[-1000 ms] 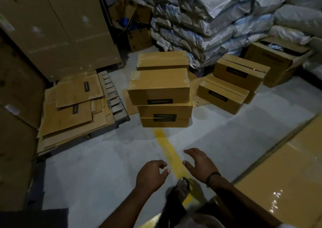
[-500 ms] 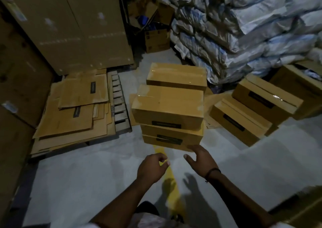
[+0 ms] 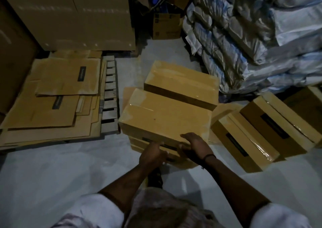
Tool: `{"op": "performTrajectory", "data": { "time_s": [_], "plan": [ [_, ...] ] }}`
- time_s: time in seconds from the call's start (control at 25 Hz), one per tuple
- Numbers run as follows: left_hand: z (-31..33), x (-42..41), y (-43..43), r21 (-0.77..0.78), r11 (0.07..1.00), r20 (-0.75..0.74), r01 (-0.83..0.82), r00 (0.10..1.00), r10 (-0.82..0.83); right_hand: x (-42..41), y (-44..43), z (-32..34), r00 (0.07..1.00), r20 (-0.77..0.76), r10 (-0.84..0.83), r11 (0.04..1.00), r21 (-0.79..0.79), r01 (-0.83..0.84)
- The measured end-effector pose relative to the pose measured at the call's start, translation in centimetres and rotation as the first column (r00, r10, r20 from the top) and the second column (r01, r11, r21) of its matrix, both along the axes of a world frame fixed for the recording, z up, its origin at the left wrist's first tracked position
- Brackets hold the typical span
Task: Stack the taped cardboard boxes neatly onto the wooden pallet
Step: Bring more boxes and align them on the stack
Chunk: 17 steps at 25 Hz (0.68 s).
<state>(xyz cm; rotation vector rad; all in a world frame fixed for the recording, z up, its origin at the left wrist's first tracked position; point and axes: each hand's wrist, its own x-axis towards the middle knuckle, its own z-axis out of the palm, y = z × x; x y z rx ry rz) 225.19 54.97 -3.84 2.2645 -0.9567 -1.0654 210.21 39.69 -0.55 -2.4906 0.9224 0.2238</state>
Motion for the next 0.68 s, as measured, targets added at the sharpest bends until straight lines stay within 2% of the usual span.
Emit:
{"op": "performTrajectory", "data": {
  "time_s": [0.12,0.24,0.32,0.4,0.48,0.56,0.64,0.68],
  "plan": [
    [-2.1,3.1,-5.5,0.063,0.997,0.062,0.039,0.997,-0.043,4.3,-6.2,0.4,0.993,-0.065,0.094,0.994,-0.055,-0.098],
    [-3.9,5.4,-9.4,0.126,0.984,0.062,-0.127,0.991,0.120,8.3,-11.1,0.3,0.980,-0.106,0.169,0.979,-0.097,-0.180],
    [-4.5,5.9,-11.0,0.175,0.977,0.067,-0.123,0.991,0.113,10.7,-13.6,-0.2,0.964,-0.145,0.223,0.968,-0.083,-0.236],
    [-5.6,6.1,-12.0,0.202,0.955,0.096,-0.216,0.975,0.200,12.9,-15.7,-1.1,0.930,-0.191,0.314,0.942,-0.062,-0.331],
    [-7.2,6.1,-13.5,0.226,0.900,0.050,-0.373,0.927,0.372,15.0,-18.1,-2.3,0.893,-0.198,0.404,0.906,-0.048,-0.420],
    [-7.7,5.1,-14.4,0.248,0.868,0.070,-0.431,0.901,0.428,16.6,-20.3,-3.8,0.836,-0.219,0.504,0.856,-0.003,-0.517],
    [-8.4,3.3,-15.1,0.264,0.846,0.005,-0.463,0.878,0.479,17.8,-22.3,-5.0,0.773,-0.266,0.576,0.807,0.032,-0.590],
    [-9.1,2.4,-15.8,0.228,0.809,-0.048,-0.542,0.823,0.565,18.2,-23.2,-5.5,0.741,-0.282,0.610,0.778,0.035,-0.627]
  ]
}}
